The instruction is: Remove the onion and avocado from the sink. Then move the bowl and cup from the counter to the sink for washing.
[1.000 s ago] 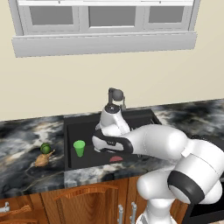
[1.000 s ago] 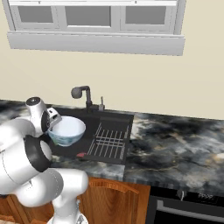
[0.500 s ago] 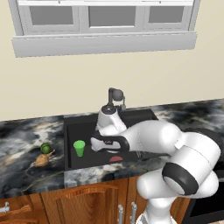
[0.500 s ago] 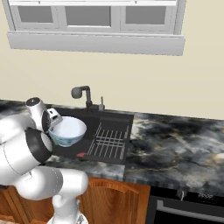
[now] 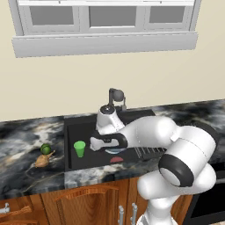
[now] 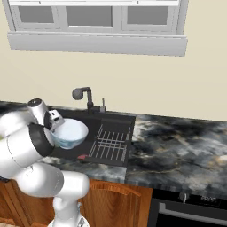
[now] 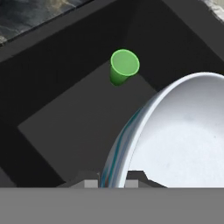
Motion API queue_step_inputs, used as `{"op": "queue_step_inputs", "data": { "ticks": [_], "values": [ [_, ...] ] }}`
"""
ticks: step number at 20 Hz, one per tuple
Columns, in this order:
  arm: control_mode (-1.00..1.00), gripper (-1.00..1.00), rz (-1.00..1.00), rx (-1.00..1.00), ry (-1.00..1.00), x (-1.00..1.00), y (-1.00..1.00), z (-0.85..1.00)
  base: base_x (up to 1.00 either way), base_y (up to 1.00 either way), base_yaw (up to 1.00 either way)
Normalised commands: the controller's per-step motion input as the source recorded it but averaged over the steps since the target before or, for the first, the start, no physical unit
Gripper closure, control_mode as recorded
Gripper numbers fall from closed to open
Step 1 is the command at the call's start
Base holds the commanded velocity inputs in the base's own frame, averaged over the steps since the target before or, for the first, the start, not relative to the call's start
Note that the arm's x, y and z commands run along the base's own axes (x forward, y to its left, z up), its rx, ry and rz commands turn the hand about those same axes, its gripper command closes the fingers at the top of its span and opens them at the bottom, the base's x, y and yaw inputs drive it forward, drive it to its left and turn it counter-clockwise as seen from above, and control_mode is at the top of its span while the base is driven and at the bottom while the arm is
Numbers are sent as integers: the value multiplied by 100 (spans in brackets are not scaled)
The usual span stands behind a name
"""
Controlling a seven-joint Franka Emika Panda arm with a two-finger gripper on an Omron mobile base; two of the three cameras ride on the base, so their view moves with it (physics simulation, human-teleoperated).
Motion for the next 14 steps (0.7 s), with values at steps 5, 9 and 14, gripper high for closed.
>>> {"op": "queue_step_inputs", "data": {
  "ticks": [5, 9, 14],
  "values": [
    [-100, 100, -5, 1, 2, 13, 0, -8, 0, 0, 0],
    [-100, 100, -4, 0, 1, 17, 0, -9, 0, 0, 0],
    [-100, 100, -2, 0, 1, 19, 1, -12, 0, 0, 0]
  ]
}}
